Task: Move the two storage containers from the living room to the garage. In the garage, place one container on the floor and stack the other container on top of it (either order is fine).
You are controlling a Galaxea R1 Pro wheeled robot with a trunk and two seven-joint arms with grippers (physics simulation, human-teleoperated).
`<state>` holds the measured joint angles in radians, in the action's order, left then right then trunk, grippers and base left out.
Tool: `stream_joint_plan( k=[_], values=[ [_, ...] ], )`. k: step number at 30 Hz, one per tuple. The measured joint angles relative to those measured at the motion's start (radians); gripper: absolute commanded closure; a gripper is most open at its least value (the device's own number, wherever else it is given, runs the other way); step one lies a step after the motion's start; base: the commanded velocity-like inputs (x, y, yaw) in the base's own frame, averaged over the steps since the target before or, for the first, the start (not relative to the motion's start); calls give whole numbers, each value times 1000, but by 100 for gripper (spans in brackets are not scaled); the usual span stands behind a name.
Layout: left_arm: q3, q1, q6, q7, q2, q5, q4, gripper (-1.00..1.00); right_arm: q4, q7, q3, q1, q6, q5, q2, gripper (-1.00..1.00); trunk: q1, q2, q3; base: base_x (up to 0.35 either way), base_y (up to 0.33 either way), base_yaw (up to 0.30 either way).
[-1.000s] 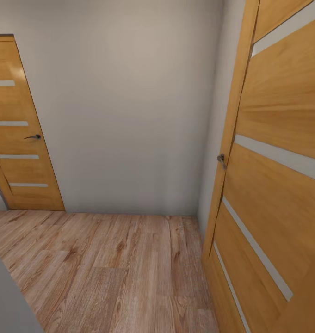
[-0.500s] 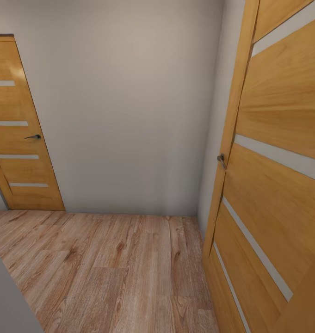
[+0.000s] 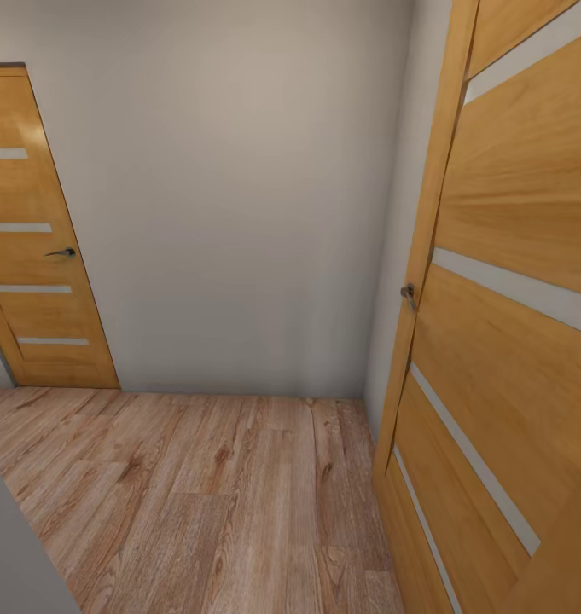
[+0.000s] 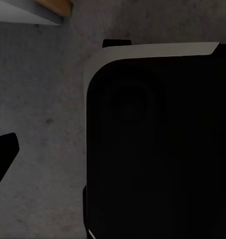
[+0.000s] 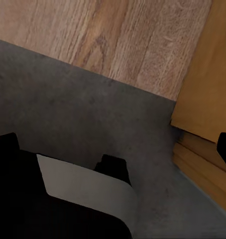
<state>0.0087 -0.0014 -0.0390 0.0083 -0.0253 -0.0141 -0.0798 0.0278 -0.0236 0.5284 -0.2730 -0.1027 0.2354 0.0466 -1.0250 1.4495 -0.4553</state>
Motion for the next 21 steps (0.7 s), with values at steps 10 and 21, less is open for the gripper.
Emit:
stream_joint_plan(
  k=[10,21],
  values=[
    [0,0,0,0,0,0,0,-100,0,9,0,26,-18,1,-2,-100,0,0,0,0,0,0],
    [0,0,0,0,-1,-1,0,-100,0,36,0,36,-20,1,-8,-100,0,0,0,0,0,0]
  ],
)
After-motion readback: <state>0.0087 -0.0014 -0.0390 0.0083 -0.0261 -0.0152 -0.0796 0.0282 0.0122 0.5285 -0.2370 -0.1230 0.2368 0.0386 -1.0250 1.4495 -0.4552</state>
